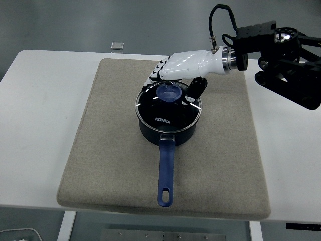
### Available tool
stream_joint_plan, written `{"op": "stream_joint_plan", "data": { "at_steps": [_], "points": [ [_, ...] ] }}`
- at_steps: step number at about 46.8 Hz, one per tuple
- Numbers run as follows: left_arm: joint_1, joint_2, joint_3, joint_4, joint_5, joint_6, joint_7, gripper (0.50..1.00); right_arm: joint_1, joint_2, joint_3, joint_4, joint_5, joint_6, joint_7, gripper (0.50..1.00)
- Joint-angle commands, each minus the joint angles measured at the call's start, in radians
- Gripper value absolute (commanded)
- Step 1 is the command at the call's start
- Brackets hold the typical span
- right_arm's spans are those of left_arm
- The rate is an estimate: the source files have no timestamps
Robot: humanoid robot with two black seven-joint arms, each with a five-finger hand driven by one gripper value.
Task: Lift the pot lid and place it to the right of the pot.
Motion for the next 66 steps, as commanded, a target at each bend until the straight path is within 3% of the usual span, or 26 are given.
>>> {"op": "stream_joint_plan", "data": {
  "at_steps": [1, 66],
  "points": [
    [0.000, 0.000, 0.000, 0.000, 0.000, 0.000, 0.000, 1.000, 0.001, 0.000, -0.004, 0.000, -0.006, -0.008, 0.000, 0.887],
    [0.000, 0.000, 0.000, 0.000, 0.000, 0.000, 0.001, 1.000, -0.010, 0.031, -0.010, -0.023, -0.044, -0.055, 0.000, 0.887]
  ]
}}
